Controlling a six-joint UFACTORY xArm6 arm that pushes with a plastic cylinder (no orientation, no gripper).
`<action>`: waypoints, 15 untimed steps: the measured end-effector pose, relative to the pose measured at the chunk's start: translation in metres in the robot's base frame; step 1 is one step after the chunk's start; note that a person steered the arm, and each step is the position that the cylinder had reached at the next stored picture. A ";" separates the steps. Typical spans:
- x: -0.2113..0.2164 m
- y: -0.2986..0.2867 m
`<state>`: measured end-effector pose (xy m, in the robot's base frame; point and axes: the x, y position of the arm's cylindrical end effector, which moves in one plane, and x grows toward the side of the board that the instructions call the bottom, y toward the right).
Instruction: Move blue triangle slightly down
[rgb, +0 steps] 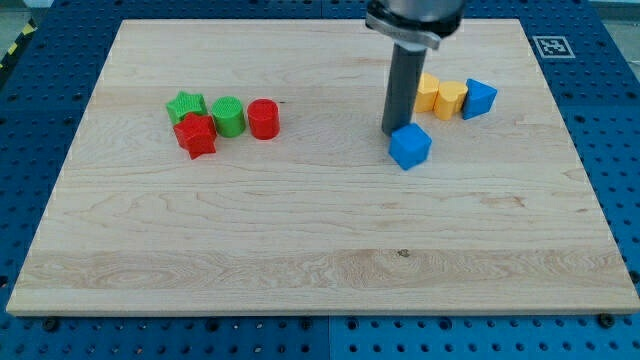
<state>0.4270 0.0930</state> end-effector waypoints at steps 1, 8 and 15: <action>0.042 0.032; -0.106 0.097; 0.009 0.118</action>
<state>0.4358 0.2114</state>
